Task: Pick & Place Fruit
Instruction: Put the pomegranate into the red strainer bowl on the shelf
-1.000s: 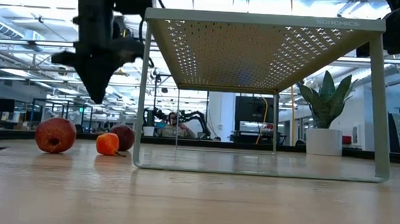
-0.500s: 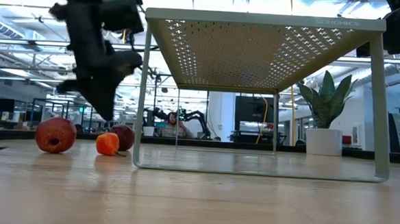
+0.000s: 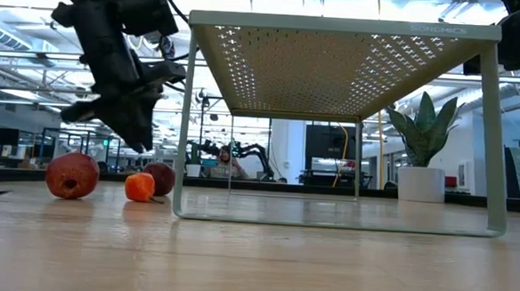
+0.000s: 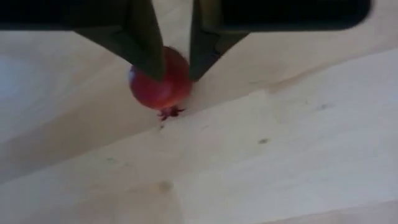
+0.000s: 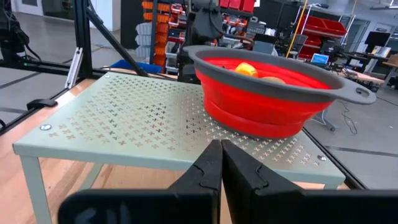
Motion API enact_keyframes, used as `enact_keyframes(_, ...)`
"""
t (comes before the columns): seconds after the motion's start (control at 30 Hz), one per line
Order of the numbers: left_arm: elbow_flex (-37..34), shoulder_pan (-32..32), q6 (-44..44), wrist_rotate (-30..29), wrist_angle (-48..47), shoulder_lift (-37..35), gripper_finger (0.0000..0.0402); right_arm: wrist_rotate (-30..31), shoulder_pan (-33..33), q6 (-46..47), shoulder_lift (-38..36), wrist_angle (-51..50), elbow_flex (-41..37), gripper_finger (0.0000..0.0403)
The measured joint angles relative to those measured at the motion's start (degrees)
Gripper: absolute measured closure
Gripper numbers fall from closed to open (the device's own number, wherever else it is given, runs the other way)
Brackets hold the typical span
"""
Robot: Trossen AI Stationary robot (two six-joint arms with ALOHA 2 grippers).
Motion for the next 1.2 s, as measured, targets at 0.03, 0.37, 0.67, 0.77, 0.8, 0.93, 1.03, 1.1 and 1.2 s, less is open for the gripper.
enact_keyframes(0.03,0.0,0.0,-0.3,-0.5,-0.1,-0.2,0.0318,0.0,0.0,0.0,0.0,0.0,0.0,0.0403)
enact_keyframes(0.37,0.0,0.0,-3.4,-1.7,2.7,-0.1,0.0169,0.0,0.0,0.0,0.0,0.0,0.0,0.0403)
enact_keyframes(0.67,0.1,-0.1,-2.6,-1.1,6.2,1.6,0.0093,0.0,0.0,0.0,0.0,0.0,0.0,0.0403)
enact_keyframes(0.77,0.1,-0.3,-3.5,-1.1,5.7,3.1,0.0082,0.0,0.0,0.1,0.0,0.0,0.0,0.0403)
enact_keyframes(0.8,0.1,-0.3,-4.2,-1.3,6.4,3.7,0.0080,0.0,0.0,0.5,0.0,0.0,0.0,0.0403)
enact_keyframes(0.93,0.1,-0.3,-5.8,-1.5,8.3,6.1,0.0078,0.1,0.0,0.8,0.0,0.0,0.0,0.0403)
enact_keyframes(1.03,0.0,-0.3,-6.6,-1.4,9.6,7.4,0.0077,0.1,0.0,0.8,0.0,0.0,0.0,0.0403)
enact_keyframes(1.1,0.1,-0.3,-7.4,-1.4,9.7,8.5,0.0076,0.1,0.0,0.8,0.0,0.0,0.0,0.0403)
enact_keyframes(1.2,0.0,-0.3,-7.7,-1.3,10.6,10.0,0.0076,0.1,0.0,0.8,0.0,0.0,0.0,0.0403)
